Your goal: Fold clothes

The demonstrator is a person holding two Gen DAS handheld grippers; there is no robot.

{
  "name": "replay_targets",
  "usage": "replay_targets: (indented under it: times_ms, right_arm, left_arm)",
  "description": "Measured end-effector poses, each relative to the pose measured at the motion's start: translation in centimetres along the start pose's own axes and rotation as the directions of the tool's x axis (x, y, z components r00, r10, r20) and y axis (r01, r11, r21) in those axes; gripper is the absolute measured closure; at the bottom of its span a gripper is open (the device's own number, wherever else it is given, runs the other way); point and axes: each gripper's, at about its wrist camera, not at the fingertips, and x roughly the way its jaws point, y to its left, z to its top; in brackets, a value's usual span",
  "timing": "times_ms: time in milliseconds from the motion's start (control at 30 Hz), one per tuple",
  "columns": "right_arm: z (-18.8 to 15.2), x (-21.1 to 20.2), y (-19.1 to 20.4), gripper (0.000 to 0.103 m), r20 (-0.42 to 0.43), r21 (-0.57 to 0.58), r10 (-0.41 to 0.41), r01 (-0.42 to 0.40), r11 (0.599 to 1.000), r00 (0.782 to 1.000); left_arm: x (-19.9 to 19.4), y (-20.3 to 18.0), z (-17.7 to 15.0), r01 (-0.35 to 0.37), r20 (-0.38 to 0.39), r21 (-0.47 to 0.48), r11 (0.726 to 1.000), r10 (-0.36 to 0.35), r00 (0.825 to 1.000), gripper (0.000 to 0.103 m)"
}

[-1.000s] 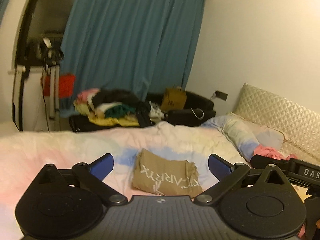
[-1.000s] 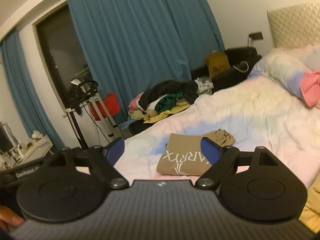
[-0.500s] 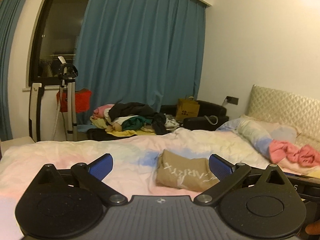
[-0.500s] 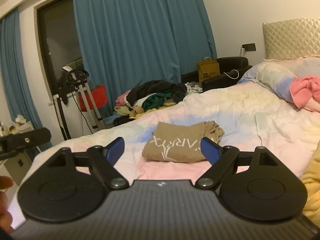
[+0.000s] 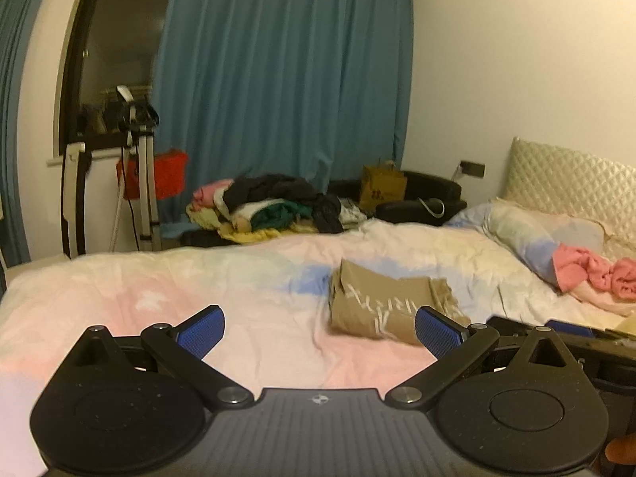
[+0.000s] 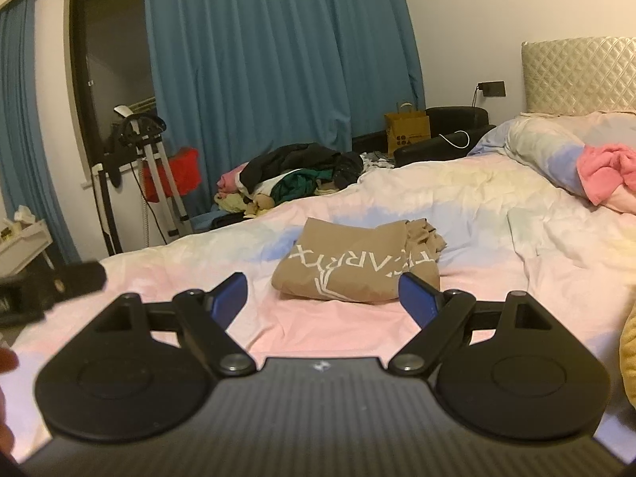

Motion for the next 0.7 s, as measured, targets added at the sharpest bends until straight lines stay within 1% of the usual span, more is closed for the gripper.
replay_targets:
  times_ms: [300, 700]
  right_arm:
    - [-0.3, -0.1, 0.1, 0.018, 0.004, -0.02, -0.033, 0.033, 0.999, 0.999]
    - [-0.5, 0.0, 0.4, 0.018, -0.014, -0.039, -0.042, 0.041, 0.998, 0.999]
  left_arm:
    - [0.3, -1.1, -0.8, 0.011, -0.013, 0.022, 1.0, -0.011, 1.0, 0.0]
    - [0.1, -1.2, -0.7, -0.018, -0.013, 0.022, 1.0, 0.018, 1.0, 0.0]
